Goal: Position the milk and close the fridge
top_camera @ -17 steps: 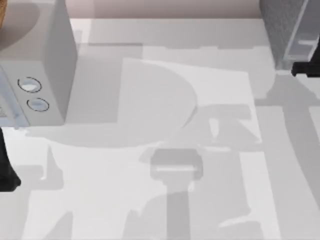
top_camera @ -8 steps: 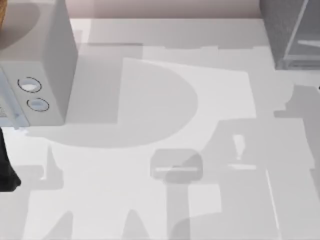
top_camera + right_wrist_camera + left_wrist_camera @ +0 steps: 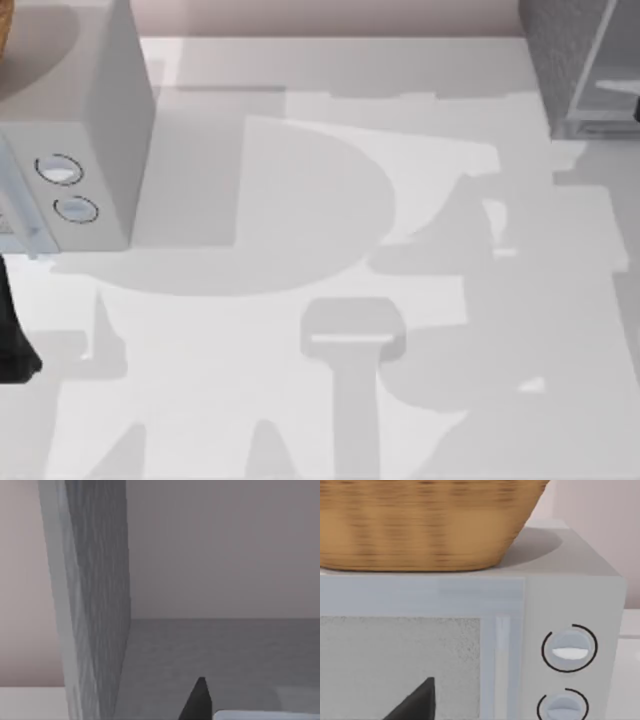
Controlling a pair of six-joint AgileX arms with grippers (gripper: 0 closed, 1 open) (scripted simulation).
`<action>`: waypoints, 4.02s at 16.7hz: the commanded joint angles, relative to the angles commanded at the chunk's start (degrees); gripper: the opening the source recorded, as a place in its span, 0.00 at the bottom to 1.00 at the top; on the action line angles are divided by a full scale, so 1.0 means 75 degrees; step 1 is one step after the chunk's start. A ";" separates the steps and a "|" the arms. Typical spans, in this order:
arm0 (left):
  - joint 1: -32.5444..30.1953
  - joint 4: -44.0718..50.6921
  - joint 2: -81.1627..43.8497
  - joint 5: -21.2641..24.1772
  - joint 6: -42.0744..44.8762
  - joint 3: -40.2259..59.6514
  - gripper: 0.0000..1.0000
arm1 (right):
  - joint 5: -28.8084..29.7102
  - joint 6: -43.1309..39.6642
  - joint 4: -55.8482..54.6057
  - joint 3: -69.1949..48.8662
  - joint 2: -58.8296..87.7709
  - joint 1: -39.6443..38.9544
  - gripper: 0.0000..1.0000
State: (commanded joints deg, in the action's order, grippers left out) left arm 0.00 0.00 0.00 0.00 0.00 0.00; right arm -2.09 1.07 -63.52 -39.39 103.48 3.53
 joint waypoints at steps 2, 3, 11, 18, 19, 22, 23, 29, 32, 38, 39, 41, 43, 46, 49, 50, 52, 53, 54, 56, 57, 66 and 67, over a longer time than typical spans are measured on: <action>0.0000 0.0000 0.0000 0.0000 0.0000 0.0000 1.00 | -0.0285 -0.0008 0.0056 -0.1130 0.1061 0.0261 0.00; 0.0000 0.0000 0.0000 0.0000 0.0000 0.0000 1.00 | -0.0428 -0.0012 0.0091 -0.1707 0.1576 0.0396 0.00; 0.0000 0.0000 0.0000 0.0000 0.0000 0.0000 1.00 | -0.1157 -0.0051 0.0336 -0.4294 0.3908 0.1095 0.00; 0.0000 0.0000 0.0000 0.0000 0.0000 0.0000 1.00 | -0.1153 -0.0048 0.0333 -0.4286 0.3901 0.1086 0.00; 0.0000 0.0000 0.0000 0.0000 0.0000 0.0000 1.00 | -0.1157 -0.0051 0.0336 -0.4294 0.3908 0.1095 0.00; 0.0000 0.0000 0.0000 0.0000 0.0000 0.0000 1.00 | -0.1157 -0.0051 0.0336 -0.4294 0.3908 0.1095 0.00; 0.0000 0.0000 0.0000 0.0000 0.0000 0.0000 1.00 | -0.1157 -0.0051 0.0336 -0.4294 0.3908 0.1095 0.08; 0.0000 0.0000 0.0000 0.0000 0.0000 0.0000 1.00 | -0.1157 -0.0051 0.0336 -0.4294 0.3908 0.1095 0.53; 0.0000 0.0000 0.0000 0.0000 0.0000 0.0000 1.00 | -0.1157 -0.0051 0.0336 -0.4294 0.3908 0.1095 0.75; 0.0000 0.0000 0.0000 0.0000 0.0000 0.0000 1.00 | -0.1157 -0.0051 0.0336 -0.4294 0.3908 0.1095 1.00; 0.0000 0.0000 0.0000 0.0000 0.0000 0.0000 1.00 | -0.1157 -0.0051 0.0336 -0.4294 0.3908 0.1095 1.00; 0.0000 0.0000 0.0000 0.0000 0.0000 0.0000 1.00 | -0.1157 -0.0051 0.0336 -0.4294 0.3908 0.1095 1.00; 0.0000 0.0000 0.0000 0.0000 0.0000 0.0000 1.00 | -0.1157 -0.0051 0.0336 -0.4294 0.3908 0.1095 1.00; 0.0000 0.0000 0.0000 0.0000 0.0000 0.0000 1.00 | -0.1128 -0.0044 0.0379 -0.4219 0.3831 0.1052 1.00; 0.0000 0.0000 0.0000 0.0000 0.0000 0.0000 1.00 | -0.0917 -0.0019 0.0756 -0.3543 0.3159 0.0799 1.00; 0.0000 0.0000 0.0000 0.0000 0.0000 0.0000 1.00 | -0.0823 -0.0019 0.0963 -0.3181 0.2789 0.0670 1.00; 0.0000 0.0000 0.0000 0.0000 0.0000 0.0000 1.00 | -0.0623 -0.0040 0.1474 -0.2308 0.1811 0.0378 1.00; 0.0000 0.0000 0.0000 0.0000 0.0000 0.0000 1.00 | -0.0524 -0.0060 0.1758 -0.1824 0.1201 0.0228 1.00; 0.0000 0.0000 0.0000 0.0000 0.0000 0.0000 1.00 | -0.0429 -0.0086 0.2048 -0.1330 0.0511 0.0081 1.00; 0.0000 0.0000 0.0000 0.0000 0.0000 0.0000 1.00 | -0.0257 -0.0149 0.2624 -0.0356 -0.1106 -0.0183 1.00; 0.0000 0.0000 0.0000 0.0000 0.0000 0.0000 1.00 | -0.0182 -0.0181 0.2907 0.0103 -0.2019 -0.0292 1.00; 0.0000 0.0000 0.0000 0.0000 0.0000 0.0000 1.00 | 0.0222 -0.0198 0.5761 0.3170 -1.0469 -0.0513 1.00; 0.0000 0.0000 0.0000 0.0000 0.0000 0.0000 1.00 | 0.0242 -0.0179 0.6145 0.3461 -1.1146 -0.0499 1.00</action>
State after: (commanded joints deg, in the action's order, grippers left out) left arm 0.00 0.00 0.00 0.00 0.00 0.00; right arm -0.27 -0.27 -17.44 -13.43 19.88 -0.21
